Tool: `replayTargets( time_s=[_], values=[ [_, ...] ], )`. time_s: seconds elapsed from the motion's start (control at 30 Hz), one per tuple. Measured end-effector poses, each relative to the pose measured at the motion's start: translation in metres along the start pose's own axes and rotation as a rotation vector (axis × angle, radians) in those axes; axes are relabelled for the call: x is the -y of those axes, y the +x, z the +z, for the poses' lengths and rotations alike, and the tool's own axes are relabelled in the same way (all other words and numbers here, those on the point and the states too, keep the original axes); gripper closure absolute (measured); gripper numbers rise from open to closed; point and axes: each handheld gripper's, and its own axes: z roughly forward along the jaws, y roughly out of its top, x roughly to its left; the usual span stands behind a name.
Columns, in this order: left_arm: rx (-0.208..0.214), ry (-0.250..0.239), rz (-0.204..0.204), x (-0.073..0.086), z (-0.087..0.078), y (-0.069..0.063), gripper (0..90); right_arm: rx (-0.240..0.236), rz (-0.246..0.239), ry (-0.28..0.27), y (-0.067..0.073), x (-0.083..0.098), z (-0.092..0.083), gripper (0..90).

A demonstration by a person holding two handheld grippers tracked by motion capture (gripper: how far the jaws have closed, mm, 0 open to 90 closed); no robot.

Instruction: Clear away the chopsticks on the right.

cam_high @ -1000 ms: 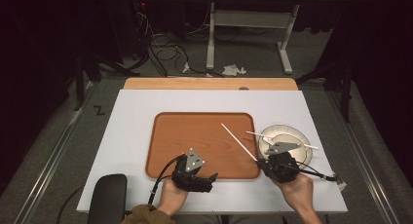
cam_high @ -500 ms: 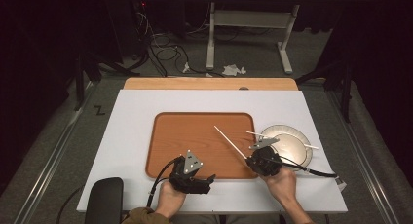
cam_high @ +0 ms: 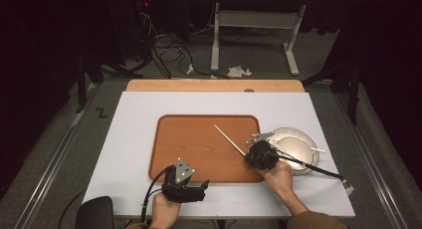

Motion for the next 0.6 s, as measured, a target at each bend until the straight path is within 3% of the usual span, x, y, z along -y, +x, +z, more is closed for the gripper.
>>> replayTargets(
  time_s=[0.03, 0.07, 0.13, 0.37, 0.47, 0.6],
  values=[
    [0.0, 0.0, 0.0, 0.0, 0.0, 0.0, 16.3, 0.0, 0.0, 0.0, 0.0, 0.0, 0.0, 84.4],
    [-0.011, -0.004, -0.008, 0.001, -0.003, 0.0, 16.3, 0.048, 0.005, 0.007, -0.003, 0.0, 0.0, 83.9],
    [-0.016, -0.004, -0.006, 0.003, -0.006, 0.001, 16.3, 0.068, 0.024, 0.007, -0.003, 0.0, 0.0, 83.8],
    [-0.022, -0.002, -0.015, 0.005, -0.007, 0.001, 16.3, 0.074, 0.024, -0.006, -0.002, 0.002, 0.0, 83.1],
    [-0.014, 0.005, -0.011, 0.005, -0.005, 0.0, 16.3, 0.095, 0.018, -0.011, -0.001, 0.004, -0.002, 76.3],
    [-0.013, 0.006, -0.007, 0.004, -0.005, 0.0, 16.3, 0.08, 0.006, -0.048, 0.002, 0.006, -0.011, 74.3]
  ],
)
